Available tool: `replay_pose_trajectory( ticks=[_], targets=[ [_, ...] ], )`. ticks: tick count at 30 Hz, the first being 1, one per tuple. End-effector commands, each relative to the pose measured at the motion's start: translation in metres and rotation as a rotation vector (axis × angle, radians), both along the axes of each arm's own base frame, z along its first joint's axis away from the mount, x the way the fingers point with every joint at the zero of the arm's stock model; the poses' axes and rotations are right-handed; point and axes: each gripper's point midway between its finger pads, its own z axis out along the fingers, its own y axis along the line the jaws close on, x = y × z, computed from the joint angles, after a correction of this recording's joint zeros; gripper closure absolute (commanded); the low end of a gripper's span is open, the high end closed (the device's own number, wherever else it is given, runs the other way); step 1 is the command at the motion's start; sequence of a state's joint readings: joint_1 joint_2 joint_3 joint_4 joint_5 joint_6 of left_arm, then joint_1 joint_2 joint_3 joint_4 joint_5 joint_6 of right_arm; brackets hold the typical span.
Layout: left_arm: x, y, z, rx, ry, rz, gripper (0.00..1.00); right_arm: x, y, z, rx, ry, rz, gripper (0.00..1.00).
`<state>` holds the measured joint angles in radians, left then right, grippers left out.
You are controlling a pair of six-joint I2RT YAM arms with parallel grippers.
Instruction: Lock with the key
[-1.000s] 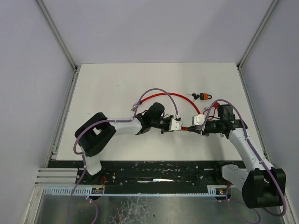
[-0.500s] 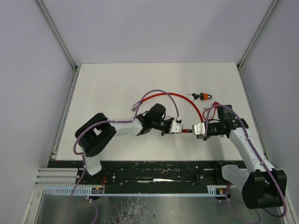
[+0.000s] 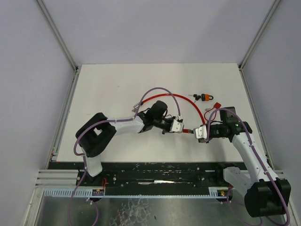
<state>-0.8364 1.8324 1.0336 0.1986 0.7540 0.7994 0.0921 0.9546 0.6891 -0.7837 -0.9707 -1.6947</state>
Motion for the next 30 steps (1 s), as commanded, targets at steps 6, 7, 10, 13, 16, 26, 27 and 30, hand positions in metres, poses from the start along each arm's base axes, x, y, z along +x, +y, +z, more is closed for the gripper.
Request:
replay_pose_trajectory(
  ticks=[6, 7, 10, 13, 16, 26, 27, 30],
  targets=[
    [-0.01, 0.016, -0.014, 0.093, 0.192, -0.12, 1.0, 0.001, 0.002, 0.012, 0.039, 0.066, -0.069, 1.0],
    [-0.008, 0.018, -0.016, 0.103, 0.192, -0.111, 1.0, 0.002, 0.001, 0.015, 0.036, 0.064, -0.08, 1.0],
    [0.004, 0.022, -0.018, 0.112, 0.171, -0.057, 1.0, 0.01, -0.004, 0.023, 0.031, 0.088, -0.158, 1.0],
    [0.019, 0.021, -0.015, 0.074, 0.094, 0.047, 1.0, 0.01, -0.003, 0.024, 0.048, 0.142, -0.188, 1.0],
    [0.041, 0.025, 0.002, -0.008, -0.039, 0.199, 1.0, 0.006, 0.0, 0.024, 0.056, 0.179, -0.162, 1.0],
    [0.013, 0.015, 0.004, -0.027, -0.01, 0.053, 1.0, -0.008, 0.011, 0.011, 0.052, 0.154, -0.045, 1.0],
    [0.005, 0.014, 0.0, 0.001, 0.035, 0.002, 1.0, -0.007, 0.01, 0.012, 0.049, 0.148, -0.048, 1.0],
    [-0.015, 0.006, -0.007, 0.046, 0.16, -0.126, 1.0, -0.009, 0.014, 0.012, 0.075, 0.149, -0.041, 1.0]
  ],
)
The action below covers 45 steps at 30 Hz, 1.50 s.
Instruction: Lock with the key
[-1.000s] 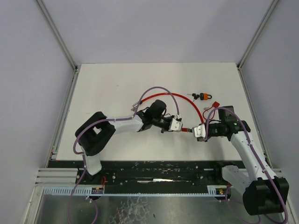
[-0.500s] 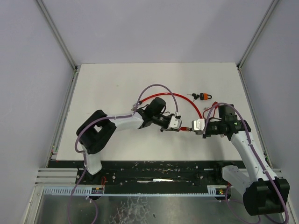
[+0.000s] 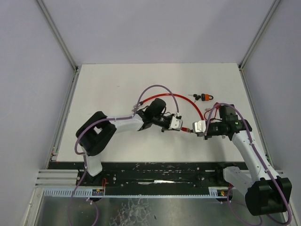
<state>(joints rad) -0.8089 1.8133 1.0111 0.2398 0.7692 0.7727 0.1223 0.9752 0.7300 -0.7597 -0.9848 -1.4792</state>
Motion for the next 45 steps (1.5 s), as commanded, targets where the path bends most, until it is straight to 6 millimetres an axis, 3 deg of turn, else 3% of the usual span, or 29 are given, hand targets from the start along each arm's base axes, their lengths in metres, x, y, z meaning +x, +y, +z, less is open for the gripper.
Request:
replay_pose_trajectory(
  ticks=[1, 5, 10, 14, 21, 35, 39, 42, 45],
  targets=[
    [-0.023, -0.005, -0.017, 0.092, 0.154, -0.149, 1.0, -0.009, 0.007, 0.001, 0.034, 0.015, 0.032, 1.0],
    [-0.013, -0.015, -0.025, 0.112, 0.069, -0.056, 1.0, -0.002, 0.005, -0.004, 0.013, 0.047, -0.005, 1.0],
    [-0.003, -0.012, -0.008, 0.025, -0.021, 0.023, 1.0, 0.012, -0.001, -0.005, -0.001, 0.052, -0.091, 1.0],
    [-0.001, -0.011, 0.002, -0.016, -0.056, 0.047, 1.0, 0.014, -0.001, -0.009, -0.002, 0.09, -0.104, 0.92],
    [-0.001, -0.011, -0.001, -0.005, -0.051, 0.046, 1.0, 0.007, 0.005, -0.014, 0.027, 0.102, -0.063, 0.76],
    [-0.004, -0.012, 0.003, -0.023, -0.042, 0.03, 1.0, 0.007, 0.006, -0.024, 0.025, 0.13, -0.054, 0.81],
    [-0.005, -0.012, 0.003, -0.025, -0.037, 0.026, 1.0, 0.009, 0.005, -0.025, 0.021, 0.122, -0.057, 0.86],
    [-0.006, -0.013, 0.003, -0.024, -0.032, 0.019, 1.0, 0.008, 0.006, -0.024, 0.025, 0.114, -0.048, 0.98],
    [-0.006, -0.013, 0.001, -0.015, -0.029, 0.017, 1.0, 0.007, 0.006, -0.018, 0.022, 0.099, -0.04, 1.0]
  ],
)
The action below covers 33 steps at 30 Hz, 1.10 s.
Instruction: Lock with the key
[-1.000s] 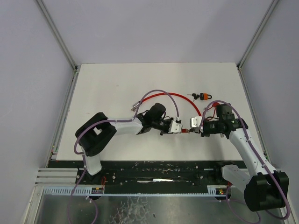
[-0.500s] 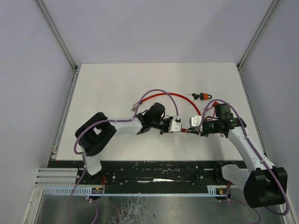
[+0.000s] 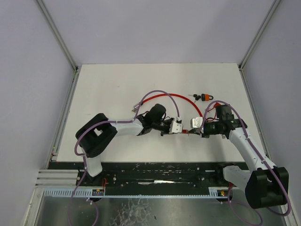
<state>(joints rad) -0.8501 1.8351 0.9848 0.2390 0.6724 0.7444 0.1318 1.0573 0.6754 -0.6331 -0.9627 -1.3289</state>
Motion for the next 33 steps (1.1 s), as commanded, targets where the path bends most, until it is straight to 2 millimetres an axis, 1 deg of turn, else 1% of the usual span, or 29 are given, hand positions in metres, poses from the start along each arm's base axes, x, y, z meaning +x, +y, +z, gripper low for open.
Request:
replay_pose_trajectory(
  ticks=[1, 4, 6, 10, 14, 17, 26, 29, 33],
  targets=[
    [0.002, -0.013, 0.026, -0.086, -0.046, -0.036, 1.0, -0.002, 0.006, 0.012, 0.027, -0.039, 0.037, 1.0],
    [0.004, -0.013, 0.023, -0.077, -0.048, -0.028, 1.0, -0.005, 0.01, 0.02, 0.066, -0.009, 0.03, 1.0],
    [0.007, -0.013, 0.024, -0.081, -0.056, -0.013, 1.0, -0.007, 0.013, 0.02, 0.086, 0.024, 0.032, 1.0],
    [0.011, -0.012, 0.028, -0.098, -0.076, 0.019, 1.0, -0.006, 0.014, 0.012, 0.092, 0.056, 0.032, 1.0],
    [0.009, -0.013, 0.029, -0.103, -0.07, 0.009, 1.0, -0.004, 0.013, 0.007, 0.082, 0.046, 0.028, 0.92],
    [0.008, -0.013, 0.029, -0.104, -0.067, 0.002, 1.0, -0.003, 0.013, 0.004, 0.075, 0.038, 0.027, 0.91],
    [0.007, -0.013, 0.031, -0.11, -0.065, -0.002, 1.0, -0.003, 0.014, -0.008, 0.047, 0.043, 0.037, 0.85],
    [0.007, -0.013, 0.032, -0.112, -0.066, 0.0, 1.0, -0.002, 0.014, -0.009, 0.037, 0.042, 0.035, 0.85],
    [0.007, -0.012, 0.032, -0.115, -0.067, 0.001, 1.0, 0.001, 0.011, -0.011, 0.014, 0.036, 0.02, 0.9]
  ],
)
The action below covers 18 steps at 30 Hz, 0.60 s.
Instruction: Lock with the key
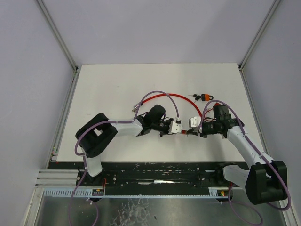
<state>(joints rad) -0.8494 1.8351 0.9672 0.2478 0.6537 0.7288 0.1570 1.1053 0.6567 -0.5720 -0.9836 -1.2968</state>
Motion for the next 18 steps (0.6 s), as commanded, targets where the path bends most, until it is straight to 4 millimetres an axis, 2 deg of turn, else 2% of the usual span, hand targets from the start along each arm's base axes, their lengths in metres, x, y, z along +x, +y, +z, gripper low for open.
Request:
replay_pose_trajectory(
  ticks=[1, 3, 6, 11, 14, 18],
  targets=[
    [0.008, -0.015, 0.038, -0.128, -0.078, -0.02, 1.0, 0.002, 0.001, -0.003, -0.014, -0.002, -0.002, 0.92],
    [0.008, -0.014, 0.038, -0.129, -0.079, -0.018, 1.0, 0.001, 0.0, -0.002, -0.027, -0.006, 0.003, 1.0],
    [0.01, -0.01, 0.035, -0.109, -0.067, -0.03, 1.0, -0.002, -0.003, 0.003, -0.057, -0.045, 0.04, 1.0],
    [0.012, 0.005, 0.013, -0.008, 0.028, -0.061, 1.0, 0.002, -0.011, 0.018, -0.094, -0.182, 0.027, 1.0],
    [0.015, 0.006, 0.009, 0.014, 0.024, -0.055, 1.0, 0.006, -0.012, 0.027, -0.088, -0.16, -0.023, 1.0],
    [0.031, 0.007, 0.012, 0.01, -0.071, 0.037, 1.0, 0.001, -0.007, 0.027, -0.056, -0.062, -0.024, 1.0]
  ],
)
